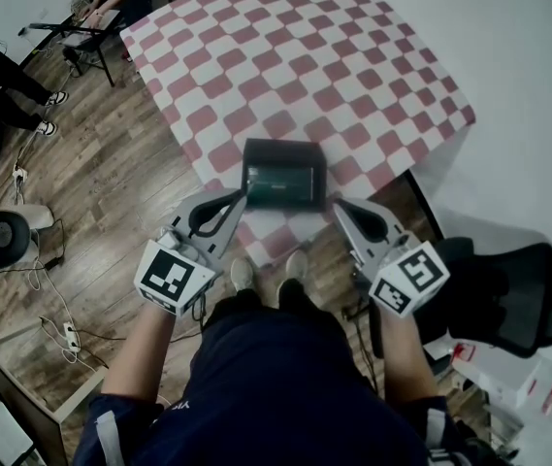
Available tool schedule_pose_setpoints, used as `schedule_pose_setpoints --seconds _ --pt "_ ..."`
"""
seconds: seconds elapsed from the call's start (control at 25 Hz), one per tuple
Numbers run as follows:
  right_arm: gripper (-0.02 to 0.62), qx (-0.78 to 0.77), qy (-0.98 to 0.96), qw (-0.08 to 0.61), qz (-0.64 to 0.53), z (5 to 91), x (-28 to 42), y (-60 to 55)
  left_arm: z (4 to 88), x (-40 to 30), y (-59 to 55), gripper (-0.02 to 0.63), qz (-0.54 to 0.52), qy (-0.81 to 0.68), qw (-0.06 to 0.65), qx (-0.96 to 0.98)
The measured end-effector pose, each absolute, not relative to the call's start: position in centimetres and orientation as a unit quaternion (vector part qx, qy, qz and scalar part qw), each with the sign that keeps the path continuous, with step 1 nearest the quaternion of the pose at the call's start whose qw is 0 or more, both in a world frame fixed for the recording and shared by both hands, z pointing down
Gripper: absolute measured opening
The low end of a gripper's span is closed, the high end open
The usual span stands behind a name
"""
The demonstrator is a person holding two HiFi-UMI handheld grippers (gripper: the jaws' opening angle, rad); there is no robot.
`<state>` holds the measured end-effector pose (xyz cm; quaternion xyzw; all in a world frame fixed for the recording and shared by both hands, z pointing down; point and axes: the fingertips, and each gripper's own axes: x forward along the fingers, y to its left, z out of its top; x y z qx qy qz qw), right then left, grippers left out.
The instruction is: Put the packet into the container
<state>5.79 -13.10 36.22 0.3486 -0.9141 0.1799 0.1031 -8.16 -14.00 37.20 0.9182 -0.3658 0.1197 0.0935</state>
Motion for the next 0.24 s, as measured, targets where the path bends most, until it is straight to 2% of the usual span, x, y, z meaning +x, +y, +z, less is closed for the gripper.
schedule_pose_setpoints --seconds 0.24 --pt "0.015 0.345 -0.915 0.108 0.178 36.6 5.78 -13.6 37.43 -8.0 -14.59 0.025 0.121 -0.366 0.09 0.918"
